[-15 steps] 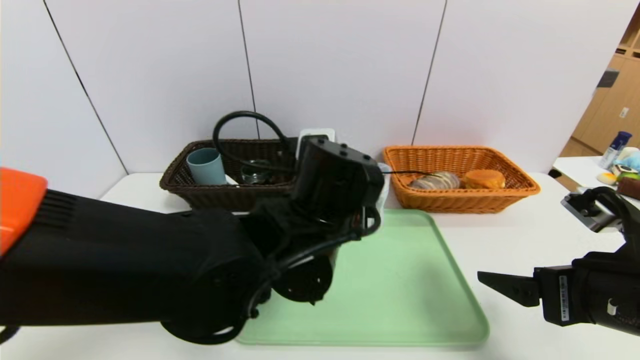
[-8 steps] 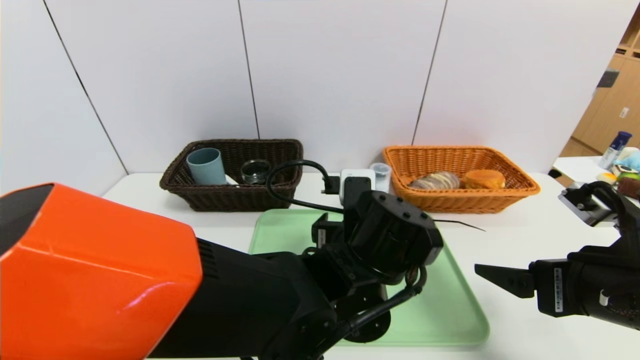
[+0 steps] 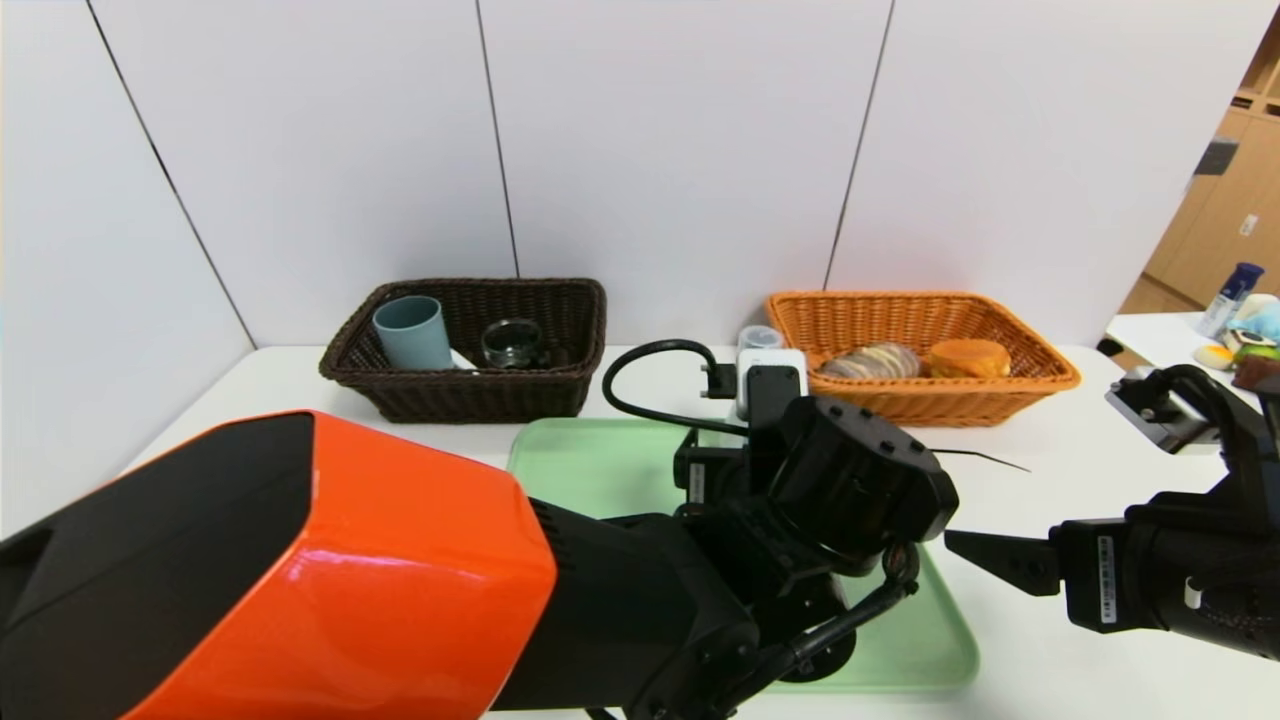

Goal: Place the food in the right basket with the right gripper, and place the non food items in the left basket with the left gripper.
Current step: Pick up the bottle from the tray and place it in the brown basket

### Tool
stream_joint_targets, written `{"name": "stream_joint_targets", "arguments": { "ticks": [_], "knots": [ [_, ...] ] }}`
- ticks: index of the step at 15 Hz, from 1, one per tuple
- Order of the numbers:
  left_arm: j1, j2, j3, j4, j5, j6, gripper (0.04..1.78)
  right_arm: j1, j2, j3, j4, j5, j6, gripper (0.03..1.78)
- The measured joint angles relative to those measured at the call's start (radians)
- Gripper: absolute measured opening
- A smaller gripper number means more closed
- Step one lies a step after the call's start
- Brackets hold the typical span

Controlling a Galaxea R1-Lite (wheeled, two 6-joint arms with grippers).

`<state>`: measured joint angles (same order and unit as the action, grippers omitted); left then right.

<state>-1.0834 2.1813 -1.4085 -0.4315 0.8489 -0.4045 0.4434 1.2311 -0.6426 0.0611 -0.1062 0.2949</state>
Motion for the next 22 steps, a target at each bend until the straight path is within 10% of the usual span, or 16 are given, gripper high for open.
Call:
{"name": "stream_joint_targets", "arguments": {
  "ticks": [22],
  "knots": [
    [0.09,0.272,-0.336,-0.001,0.068,0.106,1.69,0.001,0.0,0.012,0.001,0.011,0.0,1.71]
  ]
}}
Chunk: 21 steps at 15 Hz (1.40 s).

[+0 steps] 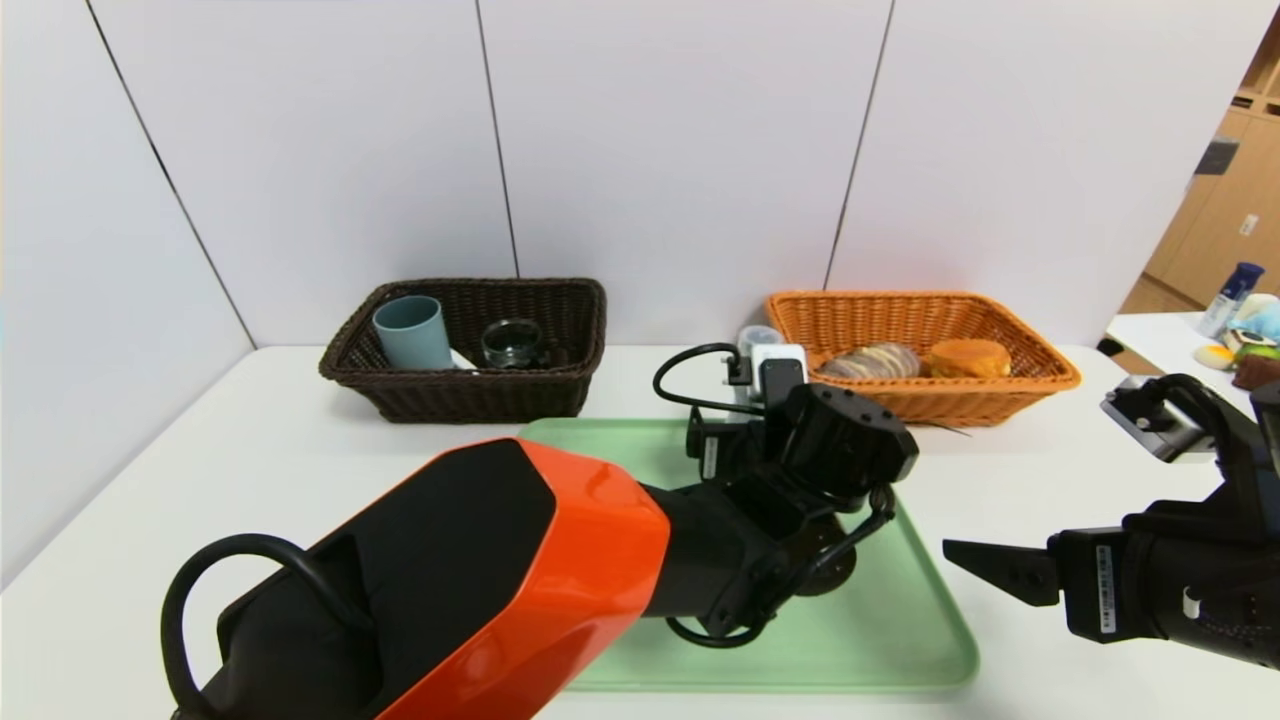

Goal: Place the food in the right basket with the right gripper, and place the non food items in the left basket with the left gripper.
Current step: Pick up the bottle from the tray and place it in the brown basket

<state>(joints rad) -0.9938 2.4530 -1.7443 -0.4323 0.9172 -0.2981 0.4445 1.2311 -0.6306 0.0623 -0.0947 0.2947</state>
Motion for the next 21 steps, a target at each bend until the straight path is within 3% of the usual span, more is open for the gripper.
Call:
{"name": "stream_joint_targets", "arguments": {
  "ticks": [16,21],
  "knots": [
    [0.051,0.056,-0.064,-0.059,-0.006,0.056,1.69,0.001,0.019,-0.015,0.0,0.002,-0.008,1.71],
    [0.052,0.062,-0.067,-0.063,-0.009,0.076,0.99,0.001,0.02,-0.012,0.0,0.0,-0.009,1.71]
  ]
}}
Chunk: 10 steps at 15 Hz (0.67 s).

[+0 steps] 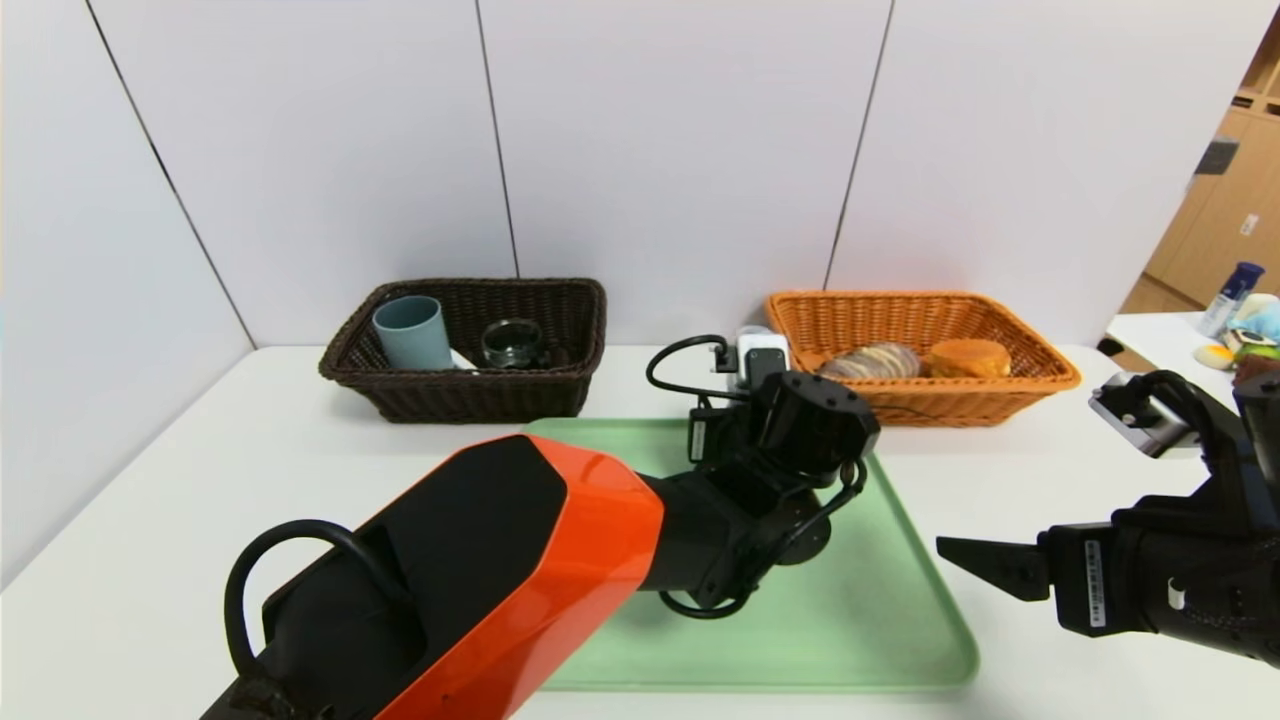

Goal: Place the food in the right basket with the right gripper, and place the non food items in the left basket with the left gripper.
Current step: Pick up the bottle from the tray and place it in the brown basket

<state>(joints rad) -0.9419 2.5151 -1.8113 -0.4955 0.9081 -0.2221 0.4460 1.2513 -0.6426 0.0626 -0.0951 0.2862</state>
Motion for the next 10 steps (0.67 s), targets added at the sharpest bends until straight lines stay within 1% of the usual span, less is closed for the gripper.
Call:
{"name": "stream_joint_targets", "arguments": {
  "ticks": [3,6,7,10],
  "knots": [
    [0.0,0.0,-0.002,-0.005,0.0,0.001,0.71,0.002,0.0,0.005,0.0,-0.001,-0.001,1.71],
    [0.0,-0.016,0.005,0.003,-0.005,-0.001,0.68,0.003,0.0,0.011,0.0,0.0,-0.001,1.71],
    [0.0,-0.029,0.008,0.007,-0.006,-0.001,0.63,0.003,0.0,0.013,0.0,-0.001,-0.001,1.71],
    [-0.001,-0.102,0.011,0.045,-0.015,0.0,0.63,0.003,0.0,0.015,0.0,-0.004,0.001,1.71]
  ]
}}
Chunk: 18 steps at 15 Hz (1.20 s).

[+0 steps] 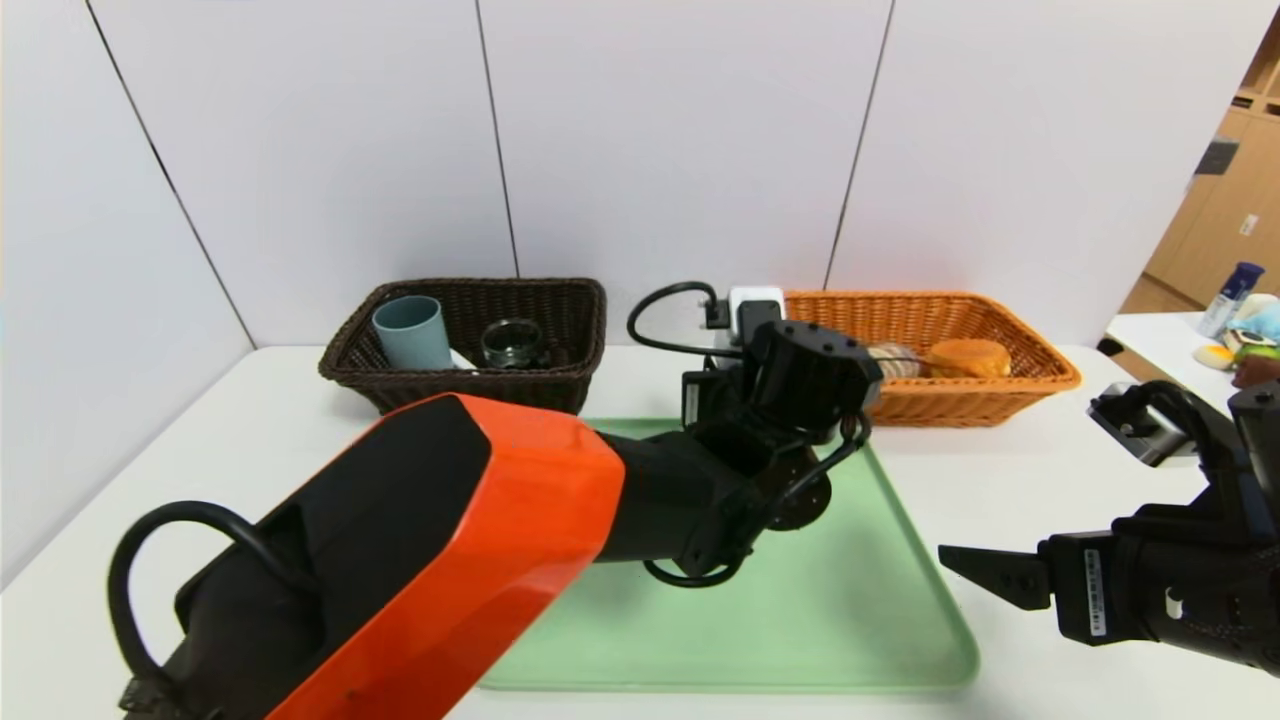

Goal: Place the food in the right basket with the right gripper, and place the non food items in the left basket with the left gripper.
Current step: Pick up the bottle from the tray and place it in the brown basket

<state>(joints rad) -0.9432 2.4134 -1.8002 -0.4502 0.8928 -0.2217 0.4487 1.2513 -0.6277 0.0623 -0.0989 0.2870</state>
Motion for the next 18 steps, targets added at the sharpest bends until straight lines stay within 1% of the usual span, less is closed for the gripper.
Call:
{"name": "stream_joint_targets", "arguments": {
  "ticks": [2,4,6,7,11,13,15,18],
  "knots": [
    [0.005,-0.083,0.0,0.066,-0.013,-0.001,0.63,0.0,0.002,0.0,0.0,0.001,0.002,1.71],
    [0.03,-0.176,-0.005,0.151,-0.023,-0.001,0.63,-0.001,0.01,0.004,0.001,0.003,0.004,1.71],
    [0.105,-0.26,-0.008,0.24,-0.028,0.0,0.63,-0.001,0.023,0.005,-0.001,0.003,0.002,1.71],
    [0.151,-0.292,-0.009,0.259,-0.03,0.001,0.63,-0.001,0.03,0.004,-0.001,0.003,0.001,1.71],
    [0.335,-0.371,0.0,0.294,-0.082,0.003,0.63,-0.001,0.056,-0.017,-0.001,0.004,-0.003,1.71],
    [0.399,-0.37,0.0,0.302,-0.119,-0.002,0.63,-0.001,0.064,-0.021,-0.001,0.005,-0.003,1.71],
    [0.43,-0.342,-0.002,0.301,-0.134,-0.013,0.63,-0.001,0.068,-0.023,-0.001,0.006,-0.003,1.71],
    [0.455,-0.285,-0.011,0.3,-0.153,-0.017,0.63,-0.001,0.07,-0.022,-0.002,0.006,-0.003,1.71]
  ]
}}
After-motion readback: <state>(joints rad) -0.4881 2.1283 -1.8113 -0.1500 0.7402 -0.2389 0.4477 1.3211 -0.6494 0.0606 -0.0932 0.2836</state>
